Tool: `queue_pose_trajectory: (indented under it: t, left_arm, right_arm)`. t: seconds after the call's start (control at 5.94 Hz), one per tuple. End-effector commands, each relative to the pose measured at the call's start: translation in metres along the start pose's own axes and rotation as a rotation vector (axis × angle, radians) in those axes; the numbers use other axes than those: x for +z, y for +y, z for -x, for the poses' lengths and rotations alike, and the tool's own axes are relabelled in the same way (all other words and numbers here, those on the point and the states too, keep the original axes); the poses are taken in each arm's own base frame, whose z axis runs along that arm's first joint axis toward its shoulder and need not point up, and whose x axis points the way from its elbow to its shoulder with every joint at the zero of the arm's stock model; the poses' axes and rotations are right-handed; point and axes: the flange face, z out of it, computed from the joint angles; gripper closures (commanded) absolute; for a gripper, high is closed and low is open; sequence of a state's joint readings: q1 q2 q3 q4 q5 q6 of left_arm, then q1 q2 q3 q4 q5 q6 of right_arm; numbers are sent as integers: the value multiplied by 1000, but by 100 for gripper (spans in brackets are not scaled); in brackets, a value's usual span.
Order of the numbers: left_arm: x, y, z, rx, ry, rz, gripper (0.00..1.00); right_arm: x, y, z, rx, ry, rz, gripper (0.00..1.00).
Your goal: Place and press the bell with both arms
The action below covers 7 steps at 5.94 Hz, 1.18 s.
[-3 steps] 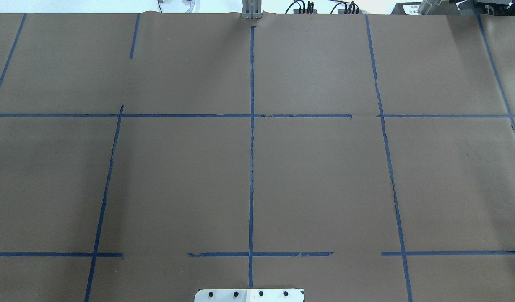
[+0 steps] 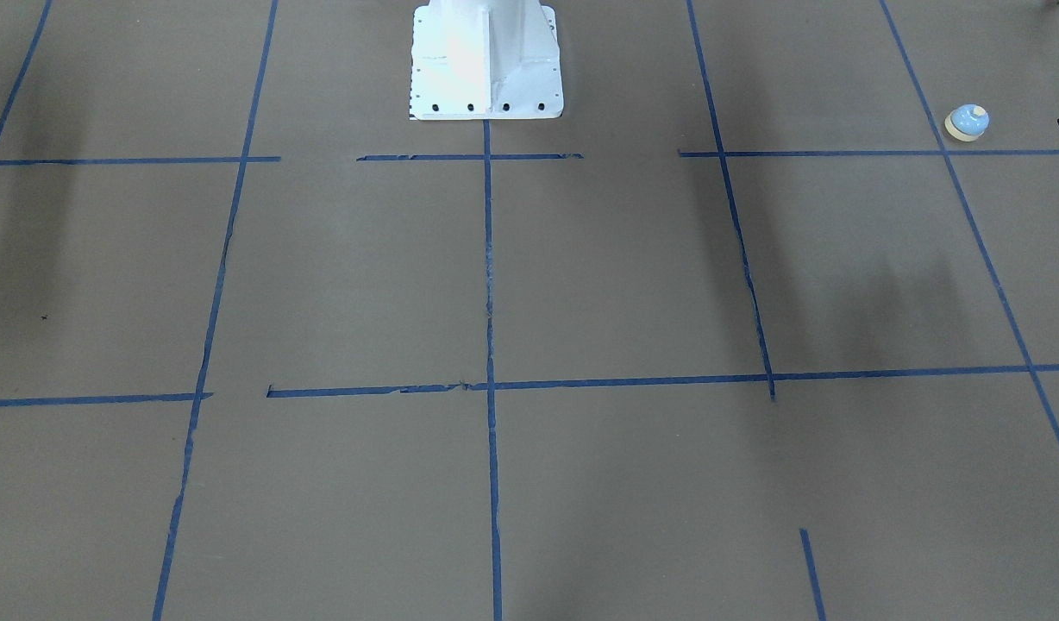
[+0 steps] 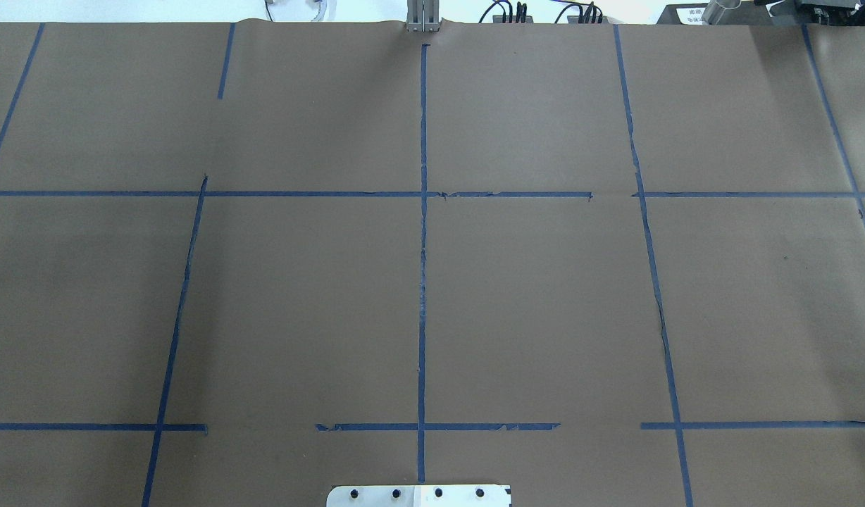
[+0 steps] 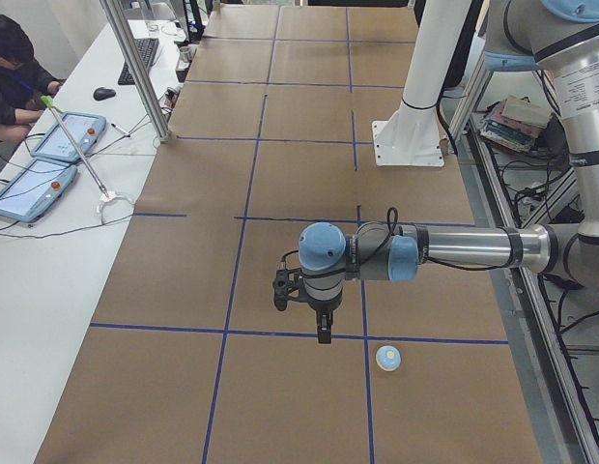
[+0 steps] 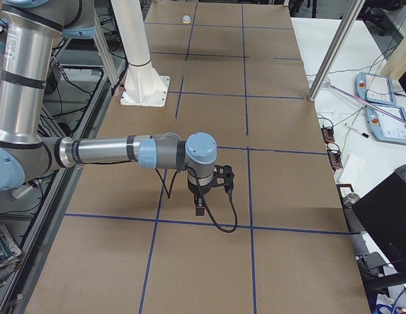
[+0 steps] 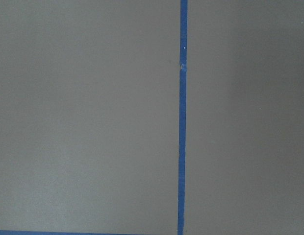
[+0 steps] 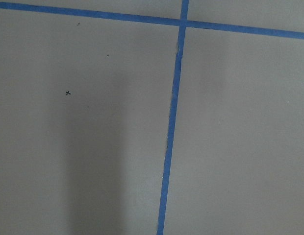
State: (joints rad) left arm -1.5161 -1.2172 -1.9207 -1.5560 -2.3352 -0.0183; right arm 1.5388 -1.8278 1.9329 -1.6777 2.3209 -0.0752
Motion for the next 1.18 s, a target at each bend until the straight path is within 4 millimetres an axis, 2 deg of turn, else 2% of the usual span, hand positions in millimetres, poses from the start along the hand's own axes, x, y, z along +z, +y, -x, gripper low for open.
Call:
queue_pose_trajectory:
  t: [0.0, 0.17, 0.34, 0.67, 0.84, 1.01]
  left_arm:
    - [-25, -35, -23, 60, 6, -73, 0]
    - [-39, -27, -34, 85, 12, -101, 0]
    - [-38, -25, -37, 96, 3, -106, 0]
    - [2, 12, -24, 110, -8, -38, 0]
    - [21, 35, -4, 102, -13, -64, 0]
    - [48, 57, 3, 108, -8, -46, 0]
  right_arm:
    - [-5, -1, 4, -10, 1, -10, 0]
    - [-5, -1, 5, -12, 1, -11, 0]
    - [-8, -2, 7, -17, 1, -17, 0]
    - [-8, -2, 8, -20, 1, -18, 0]
    - [-8, -2, 8, -22, 1, -18, 0]
    - [-9, -2, 8, -24, 1, -19, 0]
